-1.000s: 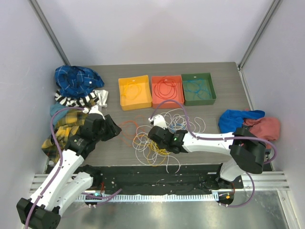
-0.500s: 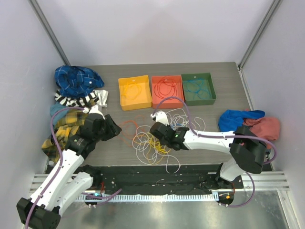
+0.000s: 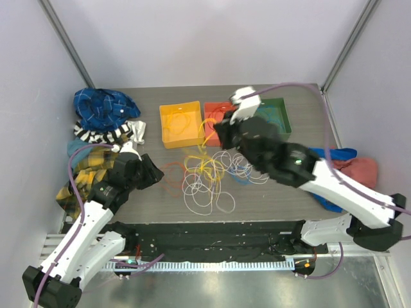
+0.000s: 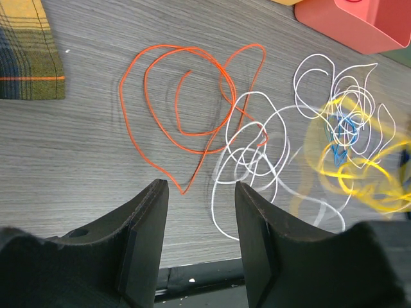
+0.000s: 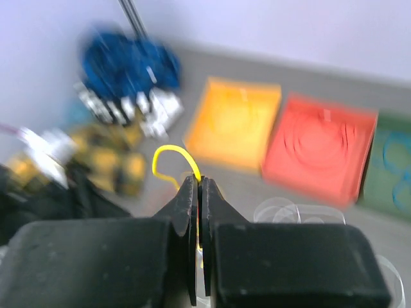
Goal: Untangle the cables
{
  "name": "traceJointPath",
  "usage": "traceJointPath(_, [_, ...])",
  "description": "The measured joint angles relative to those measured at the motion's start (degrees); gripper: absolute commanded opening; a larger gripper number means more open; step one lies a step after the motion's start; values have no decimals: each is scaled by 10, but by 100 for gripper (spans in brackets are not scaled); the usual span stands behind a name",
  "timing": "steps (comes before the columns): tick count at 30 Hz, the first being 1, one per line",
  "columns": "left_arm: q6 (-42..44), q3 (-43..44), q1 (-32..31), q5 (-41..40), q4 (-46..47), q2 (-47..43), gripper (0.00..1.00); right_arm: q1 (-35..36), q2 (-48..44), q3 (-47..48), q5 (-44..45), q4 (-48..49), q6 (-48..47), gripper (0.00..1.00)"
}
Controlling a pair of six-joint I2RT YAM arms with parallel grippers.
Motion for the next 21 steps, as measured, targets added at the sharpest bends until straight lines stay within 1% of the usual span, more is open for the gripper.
traceJointPath(3, [-1, 0, 0, 0, 0, 0, 50, 1, -21, 107, 2, -1, -22, 1])
traceJointPath(7, [-2, 0, 0, 0, 0, 0, 52, 1, -26, 189, 2, -9, -46, 1])
traceJointPath(11, [-2, 0, 0, 0, 2, -2, 54, 1, 3, 259, -2, -27, -65, 1])
traceJointPath(14, [-2, 3, 0, -1, 5, -6, 54, 1, 29, 282, -5, -37, -73, 1])
traceJointPath(21, [-2, 14, 0, -8, 5, -30, 54, 1, 104, 286, -4, -55, -101, 1])
